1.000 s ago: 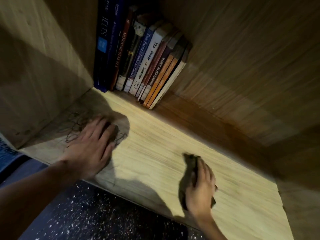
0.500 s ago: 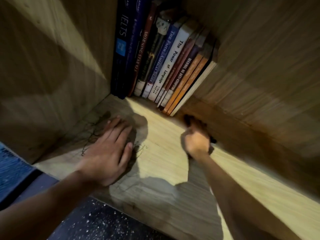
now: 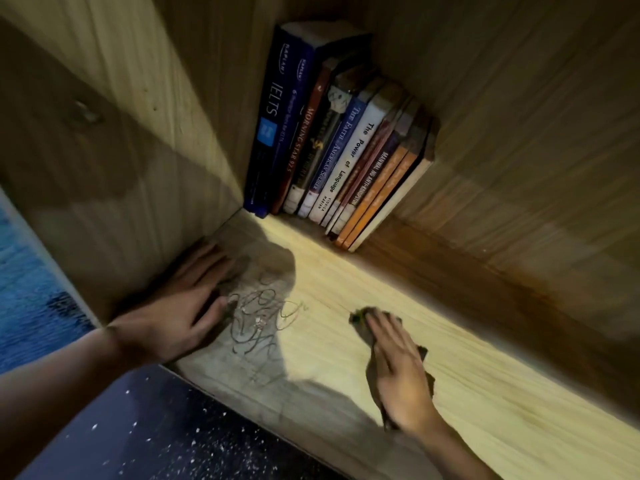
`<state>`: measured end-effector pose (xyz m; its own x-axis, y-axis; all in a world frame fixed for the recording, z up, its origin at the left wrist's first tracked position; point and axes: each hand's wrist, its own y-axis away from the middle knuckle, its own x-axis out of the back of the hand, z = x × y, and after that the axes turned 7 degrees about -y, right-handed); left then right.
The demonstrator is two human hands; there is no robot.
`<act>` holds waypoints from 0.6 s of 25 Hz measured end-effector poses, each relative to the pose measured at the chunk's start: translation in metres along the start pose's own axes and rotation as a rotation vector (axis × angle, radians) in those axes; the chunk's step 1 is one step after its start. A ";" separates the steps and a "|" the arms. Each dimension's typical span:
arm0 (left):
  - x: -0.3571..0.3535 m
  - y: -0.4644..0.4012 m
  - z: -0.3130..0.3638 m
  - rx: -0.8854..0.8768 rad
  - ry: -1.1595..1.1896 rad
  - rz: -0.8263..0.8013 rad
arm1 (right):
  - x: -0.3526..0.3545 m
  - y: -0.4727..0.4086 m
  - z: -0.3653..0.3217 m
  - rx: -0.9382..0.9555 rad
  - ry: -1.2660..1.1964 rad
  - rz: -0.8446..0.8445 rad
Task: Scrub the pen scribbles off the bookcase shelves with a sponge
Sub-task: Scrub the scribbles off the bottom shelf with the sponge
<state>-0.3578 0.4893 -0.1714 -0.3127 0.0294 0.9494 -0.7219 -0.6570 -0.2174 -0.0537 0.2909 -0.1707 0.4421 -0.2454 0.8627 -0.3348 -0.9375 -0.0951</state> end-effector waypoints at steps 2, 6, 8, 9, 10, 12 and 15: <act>-0.004 0.000 0.003 0.040 0.059 -0.048 | -0.025 -0.029 -0.042 -0.181 0.038 0.091; -0.002 0.004 0.002 0.080 0.047 -0.024 | -0.058 0.013 -0.112 0.283 0.037 -0.217; 0.000 0.009 0.005 0.120 0.113 -0.028 | -0.041 0.026 -0.092 0.458 0.030 -0.396; 0.002 0.009 0.006 0.140 0.177 -0.036 | -0.031 0.015 -0.073 0.510 0.047 -0.392; 0.005 0.008 0.007 0.147 0.227 -0.049 | -0.026 0.002 -0.051 0.467 0.034 -0.349; 0.005 0.006 0.005 0.131 0.259 -0.059 | -0.024 -0.032 -0.042 0.156 -0.009 -0.170; 0.002 0.005 0.005 0.128 0.248 -0.063 | -0.052 -0.046 -0.104 -0.084 0.079 -0.009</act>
<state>-0.3584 0.4824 -0.1693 -0.4223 0.2458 0.8725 -0.6660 -0.7371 -0.1147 -0.1478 0.3720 -0.1600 0.3799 -0.2135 0.9000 -0.4012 -0.9147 -0.0476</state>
